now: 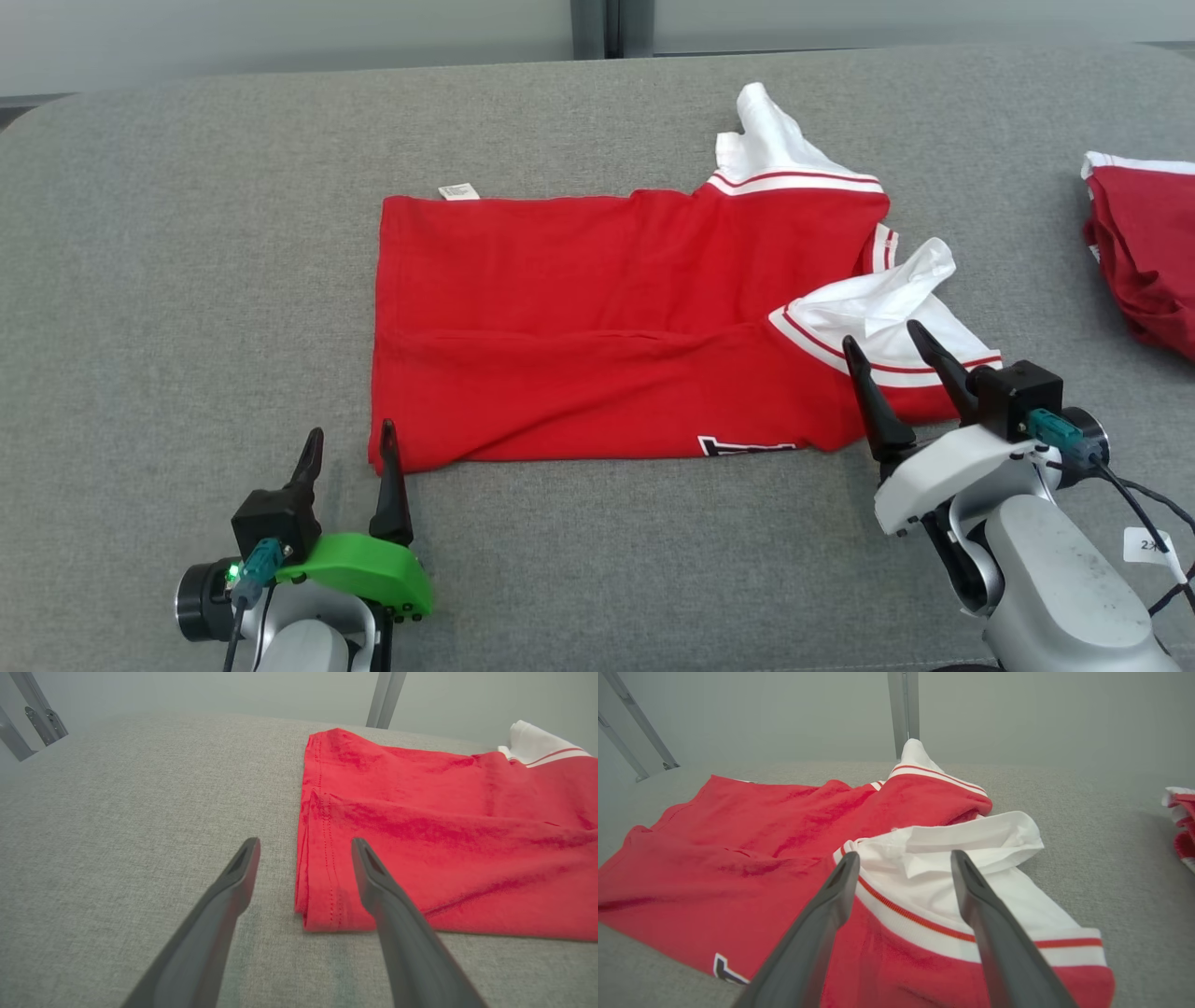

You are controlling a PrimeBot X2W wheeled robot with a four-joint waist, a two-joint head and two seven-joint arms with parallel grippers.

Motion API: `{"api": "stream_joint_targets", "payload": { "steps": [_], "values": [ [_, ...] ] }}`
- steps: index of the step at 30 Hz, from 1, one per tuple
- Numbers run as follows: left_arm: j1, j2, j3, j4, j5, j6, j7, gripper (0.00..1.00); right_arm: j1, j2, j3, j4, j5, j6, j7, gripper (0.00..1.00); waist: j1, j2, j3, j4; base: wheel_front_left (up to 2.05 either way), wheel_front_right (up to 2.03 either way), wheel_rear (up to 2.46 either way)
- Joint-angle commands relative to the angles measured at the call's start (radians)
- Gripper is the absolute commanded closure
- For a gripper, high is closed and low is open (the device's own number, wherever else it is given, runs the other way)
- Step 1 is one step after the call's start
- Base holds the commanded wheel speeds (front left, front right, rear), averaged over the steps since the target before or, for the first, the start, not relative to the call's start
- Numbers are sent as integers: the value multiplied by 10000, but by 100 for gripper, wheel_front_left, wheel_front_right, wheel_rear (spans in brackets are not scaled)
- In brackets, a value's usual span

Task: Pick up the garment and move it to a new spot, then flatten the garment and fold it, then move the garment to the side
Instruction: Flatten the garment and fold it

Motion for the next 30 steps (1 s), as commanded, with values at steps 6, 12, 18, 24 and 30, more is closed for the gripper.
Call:
{"api": "stream_joint_targets", "payload": {
  "steps": [6,12,18,24,30],
  "values": [
    [9,51,-56,-74,-116,14,3,0,-517,-68,167,656,5,-16,-25,1,0,0,46,439,0,0,0],
    [219,51,-62,-125,-174,80,3,0,-765,-184,117,1093,16,-16,-25,71,0,0,66,591,0,0,0],
    [73,51,-155,-172,-251,92,3,0,-1095,-257,92,1490,51,-16,-25,100,0,0,184,669,0,0,0],
    [-146,51,-262,-257,-263,68,3,0,-1814,-275,248,1645,-207,-16,-25,100,0,0,349,782,0,0,0],
    [-350,51,-473,-165,-262,38,5,0,-2839,-147,-68,1996,-523,-16,-27,0,0,0,411,949,0,0,0]
  ]
}}
